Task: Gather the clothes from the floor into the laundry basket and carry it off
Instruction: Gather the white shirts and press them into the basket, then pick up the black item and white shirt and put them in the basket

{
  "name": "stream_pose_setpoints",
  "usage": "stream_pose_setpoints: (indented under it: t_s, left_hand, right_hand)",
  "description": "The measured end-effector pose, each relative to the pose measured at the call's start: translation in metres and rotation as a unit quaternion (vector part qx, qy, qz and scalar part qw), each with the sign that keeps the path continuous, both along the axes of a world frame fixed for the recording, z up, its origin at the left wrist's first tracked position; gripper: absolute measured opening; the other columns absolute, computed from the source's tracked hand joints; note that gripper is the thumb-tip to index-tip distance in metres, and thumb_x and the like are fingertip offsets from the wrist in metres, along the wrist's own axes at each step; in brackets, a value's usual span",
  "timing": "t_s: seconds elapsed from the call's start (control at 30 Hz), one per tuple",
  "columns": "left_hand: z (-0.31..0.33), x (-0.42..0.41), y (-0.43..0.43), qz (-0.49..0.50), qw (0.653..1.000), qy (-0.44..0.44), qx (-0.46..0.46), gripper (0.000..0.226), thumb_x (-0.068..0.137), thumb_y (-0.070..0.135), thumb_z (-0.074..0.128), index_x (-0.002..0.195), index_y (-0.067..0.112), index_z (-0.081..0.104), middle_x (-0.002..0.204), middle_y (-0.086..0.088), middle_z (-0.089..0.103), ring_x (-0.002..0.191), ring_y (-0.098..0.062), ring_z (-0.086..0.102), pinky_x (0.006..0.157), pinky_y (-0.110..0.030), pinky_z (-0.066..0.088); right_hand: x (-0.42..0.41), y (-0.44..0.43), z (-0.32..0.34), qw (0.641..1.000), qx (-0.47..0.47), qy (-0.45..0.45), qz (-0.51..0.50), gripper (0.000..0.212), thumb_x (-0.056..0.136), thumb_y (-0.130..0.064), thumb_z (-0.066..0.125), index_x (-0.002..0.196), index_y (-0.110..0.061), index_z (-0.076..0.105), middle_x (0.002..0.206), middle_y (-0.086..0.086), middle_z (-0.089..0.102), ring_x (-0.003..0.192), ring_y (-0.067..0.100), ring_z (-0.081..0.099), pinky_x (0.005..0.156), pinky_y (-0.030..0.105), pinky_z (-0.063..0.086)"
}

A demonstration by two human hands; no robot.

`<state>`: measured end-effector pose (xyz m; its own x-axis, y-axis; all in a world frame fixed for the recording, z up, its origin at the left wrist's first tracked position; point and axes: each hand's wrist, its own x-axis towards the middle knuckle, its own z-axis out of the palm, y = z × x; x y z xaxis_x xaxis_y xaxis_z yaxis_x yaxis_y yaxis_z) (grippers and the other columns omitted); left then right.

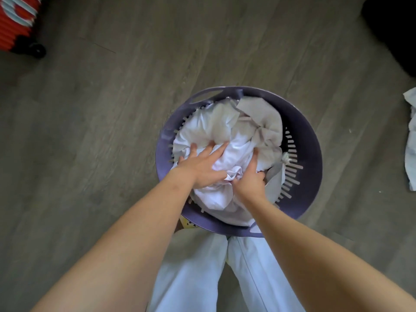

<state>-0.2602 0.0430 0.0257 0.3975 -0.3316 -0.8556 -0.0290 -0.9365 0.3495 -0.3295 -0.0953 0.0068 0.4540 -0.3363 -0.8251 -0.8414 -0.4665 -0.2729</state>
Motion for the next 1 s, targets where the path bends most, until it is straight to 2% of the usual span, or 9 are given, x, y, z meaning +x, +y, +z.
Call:
stream_pose_setpoints:
  t_s: [0.17,0.27,0.4,0.5,0.57,0.67,0.73,0.87,1.0]
  left_hand:
    - [-0.03,-0.018,-0.004,-0.047,0.993,-0.096,0.059,0.077,0.09,0.066,0.035,0.139,0.056,-0.023,0.159,0.015,-0.016,0.146,-0.037,-0.013,0.11,-0.067,0.011]
    - [-0.038,-0.026,-0.005,-0.057,0.985,-0.146,0.075,0.075,0.091,0.067,0.03,0.138,0.053,-0.027,0.159,0.014,-0.018,0.146,-0.037,-0.011,0.11,-0.065,0.013]
    - [-0.013,-0.028,-0.003,-0.047,0.987,-0.137,0.069,0.078,0.09,0.064,0.037,0.141,0.054,-0.021,0.16,0.012,-0.014,0.146,-0.037,-0.008,0.113,-0.063,0.008]
    - [0.025,-0.015,-0.009,-0.039,0.992,-0.091,0.074,0.081,0.088,0.061,0.044,0.148,0.048,-0.009,0.161,0.005,-0.011,0.146,-0.037,-0.006,0.114,-0.062,0.005]
    - [0.054,-0.005,-0.017,-0.05,0.993,-0.082,0.074,0.08,0.088,0.062,0.043,0.151,0.04,-0.001,0.162,0.0,-0.008,0.147,-0.036,-0.004,0.114,-0.059,0.005]
    - [0.105,0.013,-0.037,-0.061,0.99,-0.116,0.053,0.068,0.093,0.047,0.044,0.152,0.031,0.014,0.161,-0.006,0.007,0.146,-0.032,0.012,0.114,-0.052,0.016]
    - [0.146,0.029,-0.058,-0.08,0.984,-0.154,0.034,0.058,0.094,0.037,0.044,0.148,0.025,0.027,0.155,-0.008,0.024,0.139,-0.03,0.029,0.108,-0.047,0.027]
    - [0.218,0.043,-0.108,-0.118,0.977,-0.179,0.012,0.044,0.094,0.028,0.042,0.136,0.016,0.044,0.141,-0.008,0.046,0.127,-0.029,0.045,0.098,-0.043,0.042]
    - [0.271,0.039,-0.164,-0.177,0.96,-0.218,-0.002,0.041,0.093,0.025,0.041,0.133,0.015,0.047,0.133,-0.01,0.051,0.122,-0.031,0.047,0.092,-0.041,0.041]
  right_hand:
    - [-0.003,-0.001,-0.025,0.999,-0.013,-0.047,0.014,0.093,0.087,-0.039,0.062,0.153,-0.035,-0.003,0.148,0.023,0.031,0.128,0.04,0.042,0.102,0.048,0.043]
    - [-0.005,-0.004,-0.026,0.996,-0.021,-0.081,0.024,0.09,0.088,-0.035,0.062,0.155,-0.031,0.002,0.142,0.023,0.04,0.122,0.039,0.049,0.1,0.047,0.045]
    - [-0.005,-0.009,0.003,0.999,-0.003,-0.018,0.03,0.098,0.08,-0.042,0.064,0.15,-0.044,-0.005,0.124,0.02,0.054,0.11,0.037,0.056,0.093,0.047,0.049]
    - [0.003,-0.02,0.039,0.995,-0.01,0.067,0.076,0.109,0.068,-0.06,0.068,0.146,-0.046,-0.007,0.118,0.006,0.057,0.108,0.031,0.058,0.087,0.046,0.051]
    - [0.008,-0.031,0.065,0.991,-0.016,0.099,0.084,0.106,0.067,-0.062,0.068,0.149,-0.038,0.005,0.123,0.002,0.057,0.11,0.028,0.059,0.088,0.043,0.051]
    - [0.02,-0.056,0.108,0.993,-0.019,0.086,0.077,0.066,0.071,-0.047,0.064,0.13,-0.025,0.045,0.123,0.004,0.062,0.11,0.028,0.059,0.093,0.042,0.05]
    - [0.03,-0.082,0.147,0.997,-0.028,0.049,0.056,0.041,0.078,-0.038,0.059,0.114,-0.021,0.056,0.122,0.008,0.064,0.11,0.029,0.059,0.096,0.039,0.049]
    - [0.032,-0.14,0.218,0.998,-0.07,-0.007,-0.002,0.046,0.088,-0.036,0.056,0.129,-0.017,0.055,0.133,0.008,0.058,0.12,0.028,0.055,0.096,0.036,0.045]
    - [0.012,-0.188,0.268,0.994,-0.087,-0.04,-0.049,0.047,0.09,-0.034,0.056,0.133,-0.016,0.052,0.135,0.009,0.057,0.122,0.027,0.053,0.096,0.035,0.045]
